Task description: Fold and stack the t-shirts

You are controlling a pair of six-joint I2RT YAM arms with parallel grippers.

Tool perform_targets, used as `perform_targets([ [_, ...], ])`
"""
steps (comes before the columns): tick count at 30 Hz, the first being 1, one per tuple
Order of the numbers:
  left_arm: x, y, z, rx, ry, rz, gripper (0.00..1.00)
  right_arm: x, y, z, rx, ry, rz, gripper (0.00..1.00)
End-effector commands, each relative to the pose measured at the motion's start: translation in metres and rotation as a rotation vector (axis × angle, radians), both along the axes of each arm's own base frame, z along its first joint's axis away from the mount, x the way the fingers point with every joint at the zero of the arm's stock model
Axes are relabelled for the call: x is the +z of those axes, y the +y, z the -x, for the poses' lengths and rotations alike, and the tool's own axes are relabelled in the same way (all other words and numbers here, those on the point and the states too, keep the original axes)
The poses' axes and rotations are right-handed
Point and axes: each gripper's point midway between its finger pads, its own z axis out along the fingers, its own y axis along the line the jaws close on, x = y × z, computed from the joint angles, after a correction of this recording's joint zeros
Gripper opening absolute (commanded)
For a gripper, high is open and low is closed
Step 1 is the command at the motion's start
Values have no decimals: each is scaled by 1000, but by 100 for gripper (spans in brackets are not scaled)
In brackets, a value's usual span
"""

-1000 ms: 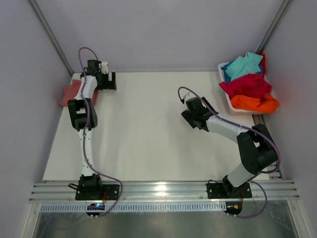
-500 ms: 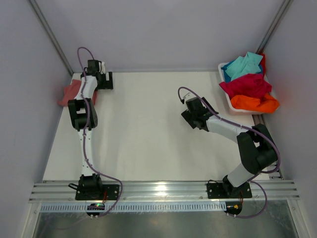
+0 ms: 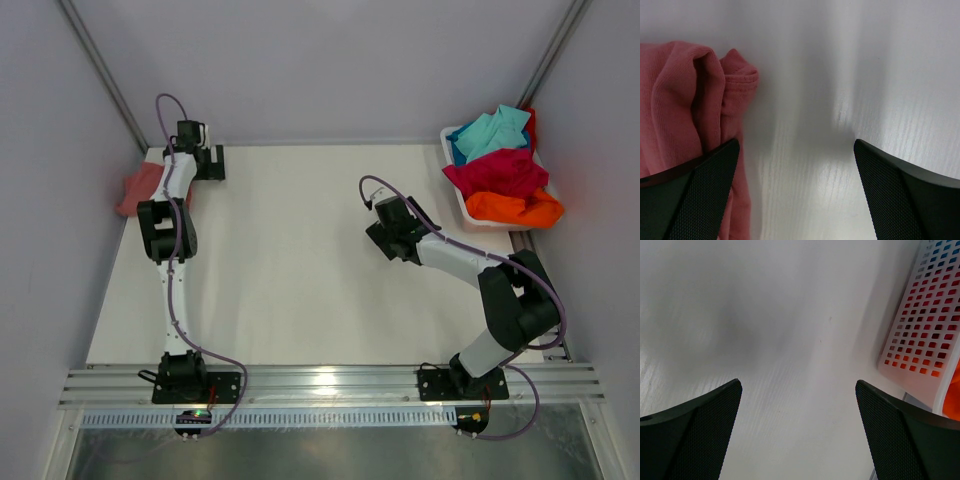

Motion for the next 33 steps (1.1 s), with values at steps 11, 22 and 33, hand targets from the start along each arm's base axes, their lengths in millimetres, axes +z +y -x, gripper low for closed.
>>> perform_targets([
  [11,47,-56,-2,-257,-71,86,99,17,11,-13,-6,-57,-55,99],
  [22,210,-202,66,-612,-296,260,99,155,-38,-30,-143,-469,-19,99],
  [33,269,-116,156,-234,-558,-31,99,245,-142,20,-454,-830,-154,99],
])
